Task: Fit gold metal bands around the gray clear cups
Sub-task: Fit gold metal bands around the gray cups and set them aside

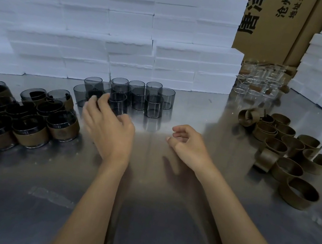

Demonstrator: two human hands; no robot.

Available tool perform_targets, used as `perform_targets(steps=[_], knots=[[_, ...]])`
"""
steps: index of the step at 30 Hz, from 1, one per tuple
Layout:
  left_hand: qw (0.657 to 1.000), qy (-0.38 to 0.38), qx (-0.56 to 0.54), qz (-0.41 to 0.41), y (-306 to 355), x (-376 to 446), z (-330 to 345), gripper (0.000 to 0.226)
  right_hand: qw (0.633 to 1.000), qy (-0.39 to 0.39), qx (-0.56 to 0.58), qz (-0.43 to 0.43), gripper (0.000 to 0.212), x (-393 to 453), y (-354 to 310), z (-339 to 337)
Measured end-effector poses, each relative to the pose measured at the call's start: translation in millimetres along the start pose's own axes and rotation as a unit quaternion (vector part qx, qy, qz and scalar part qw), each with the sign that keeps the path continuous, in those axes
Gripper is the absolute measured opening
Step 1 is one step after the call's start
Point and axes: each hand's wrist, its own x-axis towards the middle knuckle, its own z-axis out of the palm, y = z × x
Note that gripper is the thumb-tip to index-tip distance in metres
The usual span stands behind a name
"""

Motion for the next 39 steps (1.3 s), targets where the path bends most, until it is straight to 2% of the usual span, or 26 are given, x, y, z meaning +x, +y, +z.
perform_targets(steps=[2, 3, 6, 10, 16, 20, 26, 30, 34, 35, 39], knots=[[0.993, -0.047, -0.093, 0.049, 4, -4, 5, 0.043, 1.000, 0.002, -0.006, -0.003, 0.022, 1, 1, 1], [0.987, -0.090, -0.131, 0.036, 6, -6, 8, 0.034, 1.000, 0.003, -0.007, -0.003, 0.021, 1, 1, 1], [0.974, -0.153, -0.148, -0.080, 2, -6, 16, 0.022, 1.000, 0.006, -0.008, -0.004, 0.019, 2, 1, 0], [0.965, -0.108, -0.134, -0.197, -14, 6, 17, 0.033, 1.000, 0.010, -0.014, -0.002, 0.018, 3, 2, 0], [0.937, -0.057, -0.196, -0.284, -30, 22, 13, 0.060, 1.000, 0.013, -0.012, 0.005, 0.016, 3, 2, -1], [0.919, -0.021, -0.227, -0.321, -38, 31, 9, 0.065, 1.000, 0.014, -0.014, 0.005, 0.018, 2, 1, -2], [0.928, -0.036, -0.209, -0.305, -42, 33, 13, 0.056, 1.000, 0.018, -0.009, 0.006, 0.019, 2, 1, -3], [0.947, -0.075, -0.164, -0.264, -39, 28, 18, 0.048, 1.000, 0.022, -0.005, 0.006, 0.015, 4, 4, -3], [0.956, -0.115, -0.132, -0.236, -32, 28, 19, 0.050, 0.999, 0.048, -0.013, -0.006, 0.015, 6, 8, 0], [0.963, -0.114, -0.122, -0.213, -30, 30, 17, 0.048, 0.998, 0.057, -0.013, -0.006, 0.016, 7, 8, 1], [0.997, -0.060, -0.030, -0.034, -23, 69, 5, 0.035, 0.997, 0.073, 0.007, -0.003, 0.026, 10, 9, 5]])
